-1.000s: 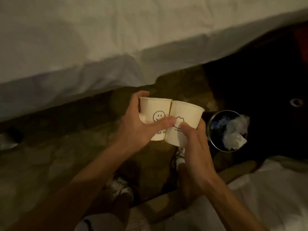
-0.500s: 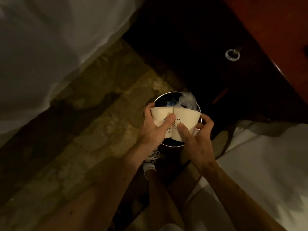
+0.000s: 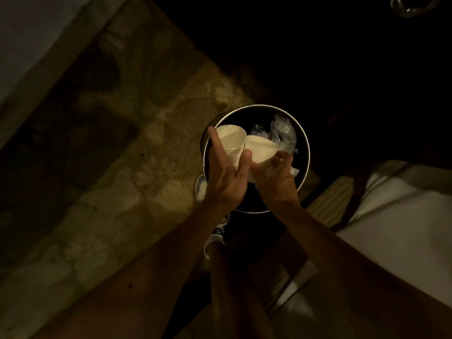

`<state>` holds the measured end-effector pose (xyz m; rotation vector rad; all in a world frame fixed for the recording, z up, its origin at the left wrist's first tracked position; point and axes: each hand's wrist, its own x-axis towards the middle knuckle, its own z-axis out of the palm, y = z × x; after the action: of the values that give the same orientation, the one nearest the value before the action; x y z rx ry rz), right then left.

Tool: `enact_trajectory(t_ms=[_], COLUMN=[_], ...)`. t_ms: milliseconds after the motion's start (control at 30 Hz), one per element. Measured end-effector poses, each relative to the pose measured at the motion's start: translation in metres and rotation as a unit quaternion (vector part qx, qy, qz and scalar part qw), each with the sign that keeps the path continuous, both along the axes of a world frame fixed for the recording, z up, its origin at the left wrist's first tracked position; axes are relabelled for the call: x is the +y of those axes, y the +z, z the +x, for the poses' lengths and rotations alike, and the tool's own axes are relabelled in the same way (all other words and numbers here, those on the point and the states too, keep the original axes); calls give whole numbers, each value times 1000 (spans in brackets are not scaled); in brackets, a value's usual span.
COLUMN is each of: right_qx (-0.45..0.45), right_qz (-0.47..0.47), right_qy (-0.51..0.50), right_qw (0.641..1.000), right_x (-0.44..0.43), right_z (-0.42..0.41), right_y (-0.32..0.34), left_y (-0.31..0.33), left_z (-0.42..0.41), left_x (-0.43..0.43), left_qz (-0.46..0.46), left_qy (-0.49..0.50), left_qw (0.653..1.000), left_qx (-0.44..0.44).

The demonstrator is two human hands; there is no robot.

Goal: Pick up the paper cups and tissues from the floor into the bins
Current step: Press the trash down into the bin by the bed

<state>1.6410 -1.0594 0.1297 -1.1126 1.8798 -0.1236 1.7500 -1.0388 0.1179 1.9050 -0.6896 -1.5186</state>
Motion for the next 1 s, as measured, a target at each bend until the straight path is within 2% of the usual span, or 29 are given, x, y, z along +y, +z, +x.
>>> enact_trajectory(t_ms=[100,200,267,400,567,667,700,767,867,933,1000], right_qx=[-62,-97,-86,-20,5,-5,-12,-35,-79,-112,-139], right_qz=[40,36,37,41,25,4,-4,-17,-43,-76,-108], right_qy=[11,31,54,115,124,121,125,131,179,242,319], right_qw=[997,994,994,992,992,993,992,991,980,961,931], right_x=[-7,-9,-10,-7,3,16,25,45,88,120,155], right_z=[-9,-15,-19,-23,-14,2,11,32,83,127,176], right_y=[8,29,42,66,106,145,162,194,254,292,326], left_y=[4,13,19,35,68,110,129,169,251,315,375], left_z=[5,11,15,24,53,82,93,119,179,229,280], left_x=[-1,-6,-5,10,10,10,15,24,51,81,130], left_qz=[17,25,20,19,48,59,41,-10,-74,-110,-130], left_qy=[-29,-29,-48,-126,-82,-40,-56,-121,-193,-252,-330], left_qw=[999,998,998,991,995,993,994,993,968,933,879], left_qx=[18,43,41,-33,20,90,80,0,-141,-232,-320])
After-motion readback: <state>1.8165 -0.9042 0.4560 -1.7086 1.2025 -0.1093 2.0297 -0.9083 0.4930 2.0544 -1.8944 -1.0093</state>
